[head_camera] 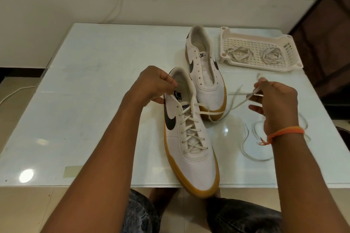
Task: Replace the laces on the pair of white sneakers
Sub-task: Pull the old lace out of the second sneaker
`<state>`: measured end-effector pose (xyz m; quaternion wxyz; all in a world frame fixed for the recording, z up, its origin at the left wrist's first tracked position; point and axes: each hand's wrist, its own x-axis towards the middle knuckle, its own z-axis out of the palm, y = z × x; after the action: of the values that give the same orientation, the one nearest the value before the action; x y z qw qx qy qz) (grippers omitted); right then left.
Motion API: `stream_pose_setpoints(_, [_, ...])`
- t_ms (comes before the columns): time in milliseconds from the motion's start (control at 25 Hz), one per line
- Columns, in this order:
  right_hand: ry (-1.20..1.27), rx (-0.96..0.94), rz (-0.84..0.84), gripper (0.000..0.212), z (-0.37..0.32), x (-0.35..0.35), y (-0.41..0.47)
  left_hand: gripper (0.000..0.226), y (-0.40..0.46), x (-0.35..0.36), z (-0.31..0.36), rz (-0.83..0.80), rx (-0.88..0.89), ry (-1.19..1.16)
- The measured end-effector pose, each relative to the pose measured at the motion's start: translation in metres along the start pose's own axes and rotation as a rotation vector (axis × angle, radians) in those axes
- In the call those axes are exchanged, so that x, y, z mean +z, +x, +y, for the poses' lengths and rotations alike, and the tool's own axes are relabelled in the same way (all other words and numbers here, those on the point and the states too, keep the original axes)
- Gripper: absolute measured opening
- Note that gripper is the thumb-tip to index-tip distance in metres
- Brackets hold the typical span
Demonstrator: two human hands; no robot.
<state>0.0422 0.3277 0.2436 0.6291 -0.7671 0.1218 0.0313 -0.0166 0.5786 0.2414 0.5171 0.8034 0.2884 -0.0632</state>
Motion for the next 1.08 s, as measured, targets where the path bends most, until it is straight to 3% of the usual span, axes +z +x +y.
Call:
stream_pose_setpoints(80, [-0.275, 0.063, -0.182, 0.025, -0.003, -0.017, 0.005, 0.013, 0.001, 0.003, 0.001, 0.033, 0.047, 0.122])
stream_pose_setpoints(200, [-0.793, 0.183, -0.654, 0.022, -0.002, -0.026, -0.002, 0.012, 0.005, 0.011, 0.003, 0.108, 0.199, 0.496])
stream_pose_setpoints(280, [-0.972, 0.136, -0.769, 0.022, 0.007, -0.020, -0.005, 0.020, 0.005, 0.017, 0.006, 0.155, 0.207, 0.675])
stream_pose_setpoints(360, [-0.998, -0.094, -0.606, 0.022, 0.019, -0.011, 0.000, 0.029, 0.001, 0.022, 0.010, 0.108, 0.148, 0.874])
stream_pose_setpoints(480, [-0.760, -0.404, -0.324, 0.012, 0.023, 0.002, 0.004, 0.026, -0.014, 0.025, 0.021, -0.069, 0.060, 0.897])
stream_pose_setpoints(600, [-0.472, -0.575, -0.294, 0.008, 0.018, 0.027, -0.023, 0.031, -0.022, 0.025, 0.030, -0.119, 0.082, 0.910])
stream_pose_setpoints(680, [-0.427, -0.625, -0.247, 0.009, 0.026, 0.046, -0.056, 0.023, -0.030, 0.029, 0.031, -0.088, 0.122, 0.947])
stream_pose_setpoints(800, [-0.540, -0.529, -0.209, 0.018, 0.052, 0.052, -0.092, 0.017, -0.045, 0.039, 0.019, 0.009, 0.217, 0.917])
stream_pose_setpoints(960, [-0.623, -0.503, -0.215, 0.026, 0.066, 0.032, -0.099, 0.015, -0.057, 0.051, -0.001, 0.090, 0.265, 0.644])
stream_pose_setpoints(1040, [-0.707, -0.502, -0.224, 0.028, 0.062, 0.030, -0.104, 0.009, -0.066, 0.054, -0.005, 0.167, 0.234, 0.305])
stream_pose_setpoints(1080, [-0.759, -0.502, -0.221, 0.030, 0.061, 0.030, -0.108, 0.007, -0.073, 0.052, -0.006, 0.157, 0.167, 0.027])
